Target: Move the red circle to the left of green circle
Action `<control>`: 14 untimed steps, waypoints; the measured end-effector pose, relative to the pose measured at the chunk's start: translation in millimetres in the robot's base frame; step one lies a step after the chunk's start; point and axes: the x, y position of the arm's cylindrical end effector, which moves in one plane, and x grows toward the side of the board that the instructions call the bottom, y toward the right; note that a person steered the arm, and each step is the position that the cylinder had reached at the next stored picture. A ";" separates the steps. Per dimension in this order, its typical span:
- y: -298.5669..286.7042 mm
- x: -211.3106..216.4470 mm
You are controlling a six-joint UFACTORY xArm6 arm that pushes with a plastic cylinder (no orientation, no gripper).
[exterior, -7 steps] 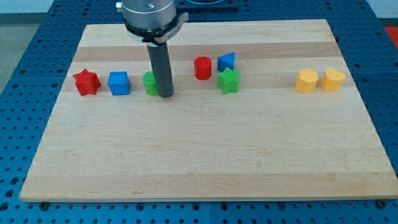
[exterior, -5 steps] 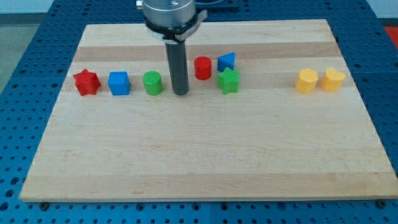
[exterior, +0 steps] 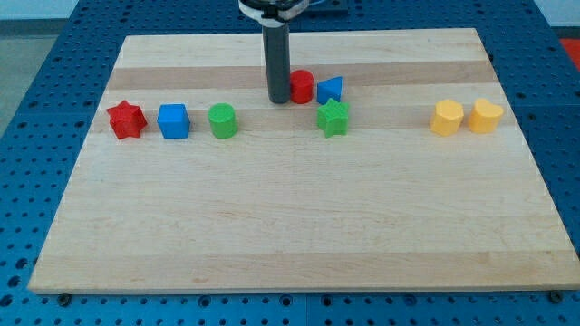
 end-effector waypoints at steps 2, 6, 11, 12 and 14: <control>23.2 -30.1; 102.3 -49.3; 54.7 -12.9; 54.7 -0.9; 54.7 14.0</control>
